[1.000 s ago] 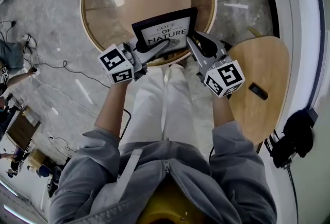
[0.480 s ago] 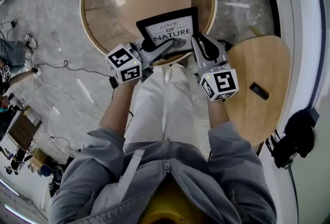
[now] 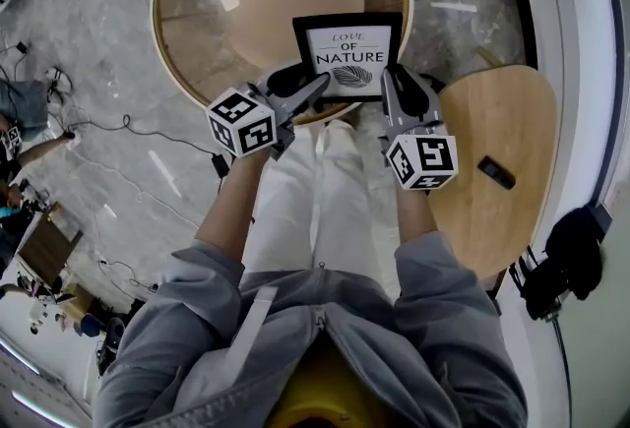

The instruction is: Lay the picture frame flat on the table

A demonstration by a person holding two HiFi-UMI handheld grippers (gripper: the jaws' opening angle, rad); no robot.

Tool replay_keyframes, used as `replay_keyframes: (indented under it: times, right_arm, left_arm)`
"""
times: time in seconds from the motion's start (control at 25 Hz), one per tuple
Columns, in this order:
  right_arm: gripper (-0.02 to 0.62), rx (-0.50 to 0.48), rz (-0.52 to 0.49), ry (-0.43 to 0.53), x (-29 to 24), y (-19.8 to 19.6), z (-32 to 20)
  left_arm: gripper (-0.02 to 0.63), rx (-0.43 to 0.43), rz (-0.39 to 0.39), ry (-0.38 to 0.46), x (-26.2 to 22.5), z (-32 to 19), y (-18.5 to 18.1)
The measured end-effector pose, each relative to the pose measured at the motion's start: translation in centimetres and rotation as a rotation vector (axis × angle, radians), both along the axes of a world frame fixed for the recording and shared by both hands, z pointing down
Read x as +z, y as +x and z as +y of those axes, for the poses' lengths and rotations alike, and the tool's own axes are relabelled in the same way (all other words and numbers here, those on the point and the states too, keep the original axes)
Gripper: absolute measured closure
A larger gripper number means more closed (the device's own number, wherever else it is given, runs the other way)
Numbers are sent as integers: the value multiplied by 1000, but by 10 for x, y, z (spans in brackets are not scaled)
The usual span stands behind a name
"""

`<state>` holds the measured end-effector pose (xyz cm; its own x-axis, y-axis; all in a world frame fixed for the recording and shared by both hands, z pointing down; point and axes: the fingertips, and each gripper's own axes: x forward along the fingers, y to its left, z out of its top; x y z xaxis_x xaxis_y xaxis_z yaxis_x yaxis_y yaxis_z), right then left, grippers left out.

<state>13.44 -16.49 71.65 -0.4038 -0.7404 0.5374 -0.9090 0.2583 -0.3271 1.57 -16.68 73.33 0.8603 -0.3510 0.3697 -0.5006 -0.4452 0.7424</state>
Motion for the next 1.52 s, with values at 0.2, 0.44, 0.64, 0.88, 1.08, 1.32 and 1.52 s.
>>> replay_keyframes:
  times: [0.2, 0.44, 0.64, 0.88, 1.08, 1.32, 1.52]
  right_arm:
    - [525, 15, 15, -27, 11, -1, -3]
    - [525, 48, -4, -89, 36, -7, -7]
    - [526, 76, -5, -135, 58, -9, -19]
    - [526, 99, 1, -189, 83, -5, -46]
    - [526, 119, 7, -226, 96, -3, -55]
    - [526, 138, 15, -277, 110, -5, -56]
    - [526, 156, 19, -310, 117, -5, -56]
  left_arm:
    - [524, -44, -61, -31, 14, -5, -14]
    - [526, -44, -142, -50, 33, -15, -23]
    - [525, -42, -180, -78, 51, -28, -25]
    - [525, -22, -207, -112, 74, -59, -21]
    - [523, -25, -239, -138, 86, -69, -19]
    - [517, -47, -283, -193, 104, -70, -20]
    - [512, -69, -306, -242, 114, -70, -21]
